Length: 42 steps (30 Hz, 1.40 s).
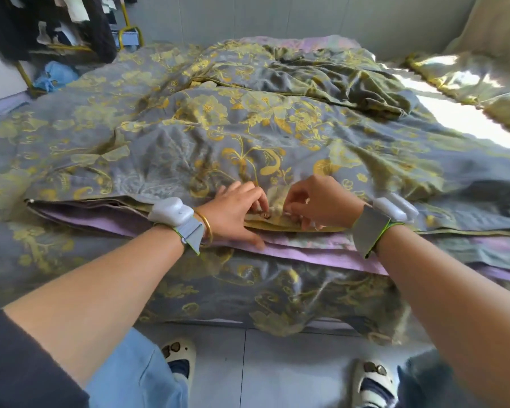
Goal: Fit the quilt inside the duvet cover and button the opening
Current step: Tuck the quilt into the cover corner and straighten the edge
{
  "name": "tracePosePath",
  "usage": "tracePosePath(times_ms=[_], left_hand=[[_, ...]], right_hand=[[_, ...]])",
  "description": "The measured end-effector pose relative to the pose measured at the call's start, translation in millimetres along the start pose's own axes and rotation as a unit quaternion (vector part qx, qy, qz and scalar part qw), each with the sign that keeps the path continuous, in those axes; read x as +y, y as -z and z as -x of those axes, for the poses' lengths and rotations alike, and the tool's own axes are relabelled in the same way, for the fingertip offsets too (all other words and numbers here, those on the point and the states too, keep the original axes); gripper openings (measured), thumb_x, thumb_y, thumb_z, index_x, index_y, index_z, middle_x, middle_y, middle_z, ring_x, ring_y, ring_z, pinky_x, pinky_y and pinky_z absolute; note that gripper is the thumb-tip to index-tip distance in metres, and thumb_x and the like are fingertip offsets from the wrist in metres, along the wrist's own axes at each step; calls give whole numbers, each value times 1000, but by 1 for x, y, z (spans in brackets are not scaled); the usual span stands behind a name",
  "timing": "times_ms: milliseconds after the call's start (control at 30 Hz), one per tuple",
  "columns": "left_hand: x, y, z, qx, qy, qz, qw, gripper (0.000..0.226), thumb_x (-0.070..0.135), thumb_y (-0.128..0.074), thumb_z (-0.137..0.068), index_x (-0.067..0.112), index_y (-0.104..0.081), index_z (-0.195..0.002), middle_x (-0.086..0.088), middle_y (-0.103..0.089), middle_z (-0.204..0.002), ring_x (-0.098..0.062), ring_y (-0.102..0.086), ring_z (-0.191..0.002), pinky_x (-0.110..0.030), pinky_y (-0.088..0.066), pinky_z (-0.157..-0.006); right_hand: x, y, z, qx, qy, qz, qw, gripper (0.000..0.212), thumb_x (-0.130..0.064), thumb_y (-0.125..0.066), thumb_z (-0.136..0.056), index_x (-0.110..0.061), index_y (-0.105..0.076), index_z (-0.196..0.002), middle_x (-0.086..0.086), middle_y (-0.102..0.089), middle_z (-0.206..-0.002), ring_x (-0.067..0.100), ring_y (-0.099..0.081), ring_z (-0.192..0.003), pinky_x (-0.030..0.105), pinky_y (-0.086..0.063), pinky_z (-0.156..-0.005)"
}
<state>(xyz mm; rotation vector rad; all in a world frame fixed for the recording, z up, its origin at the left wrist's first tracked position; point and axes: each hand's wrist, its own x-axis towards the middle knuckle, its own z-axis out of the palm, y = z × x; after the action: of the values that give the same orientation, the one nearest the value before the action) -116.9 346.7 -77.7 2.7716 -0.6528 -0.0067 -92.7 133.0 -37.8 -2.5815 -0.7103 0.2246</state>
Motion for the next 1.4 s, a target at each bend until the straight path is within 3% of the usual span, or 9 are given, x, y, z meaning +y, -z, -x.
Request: tracePosePath(times_ms=[133, 267, 600, 700, 833, 1000, 1167, 1267, 1400], left_hand=[[2, 0, -6, 90, -21, 43, 995, 18, 27, -70, -75, 26, -62, -91, 10, -60, -90, -13, -54, -89, -40, -44, -87], [1, 9, -9, 141, 45, 135, 980, 7, 17, -68, -81, 22, -71, -84, 6, -67, -78, -11, -60, -76, -23, -45, -72], [-16, 34, -10, 213, 25, 168, 962, 36, -5, -54, -78, 30, -49, -68, -4, -67, -81, -12, -66, -84, -32, -53, -77], [-18, 35, -7, 188, -21, 104, 976, 41, -10, -45, -74, 26, -64, -65, -1, -66, -85, -19, -63, -88, -32, -49, -82], [-19, 31, -6, 162, -49, 49, 984, 35, -5, -48, -81, 17, -74, -86, 2, -65, -93, -13, -59, -92, -21, -41, -89], [-14, 34, 0, 169, -62, 63, 982, 24, 19, -49, -91, 21, -73, -95, 5, -64, -99, -13, -55, -99, -35, -42, -94], [7, 30, 4, 183, -148, -62, 970, 41, 65, -65, -70, 30, -67, -92, 11, -56, -101, -13, -46, -97, -36, -34, -87], [15, 19, 2, 132, -153, -98, 974, 28, 47, -72, -72, 27, -59, -87, 13, -55, -84, -14, -52, -85, -34, -33, -81], [14, 8, 3, 72, -142, -106, 982, 15, 37, -69, -78, 27, -60, -84, 14, -51, -76, -15, -56, -84, -30, -36, -80]], right_hand=[[8, -7, 18, 77, 24, -1, 997, 4, -25, -70, -85, -23, -69, -81, -11, -69, -71, -3, -61, -50, 27, -56, -66], [5, -20, 38, 159, 47, -74, 983, 16, -29, -73, -84, -20, -65, -74, -12, -64, -60, 2, -61, -44, 31, -56, -60], [-12, -43, 22, 127, 132, 77, 980, 14, -39, -71, -77, -30, -65, -85, -15, -65, -80, 8, -61, -75, 32, -52, -67], [-18, -57, 16, 112, 152, 150, 970, 23, -48, -66, -79, -30, -61, -93, -11, -61, -94, 14, -58, -89, 31, -48, -67], [-22, -72, 9, 140, 149, 180, 962, 10, -32, -64, -82, -25, -67, -88, -5, -64, -90, 23, -62, -86, 34, -49, -63], [-14, -9, 4, -3, 77, -150, 986, 9, -26, -74, -83, -17, -74, -81, -2, -65, -67, 3, -49, -60, 18, -40, -62], [-10, -26, 3, -26, 51, -86, 995, 9, -36, -78, -78, -29, -74, -73, -7, -61, -60, 2, -45, -56, 24, -38, -58], [-8, -23, 3, -17, 28, -96, 995, 8, -27, -79, -79, -21, -79, -84, -14, -60, -53, -4, -48, -47, 11, -36, -51], [1, -12, 12, 5, -9, -168, 986, 7, -12, -70, -87, -8, -76, -86, 3, -72, -66, 2, -65, -53, 18, -50, -52]])
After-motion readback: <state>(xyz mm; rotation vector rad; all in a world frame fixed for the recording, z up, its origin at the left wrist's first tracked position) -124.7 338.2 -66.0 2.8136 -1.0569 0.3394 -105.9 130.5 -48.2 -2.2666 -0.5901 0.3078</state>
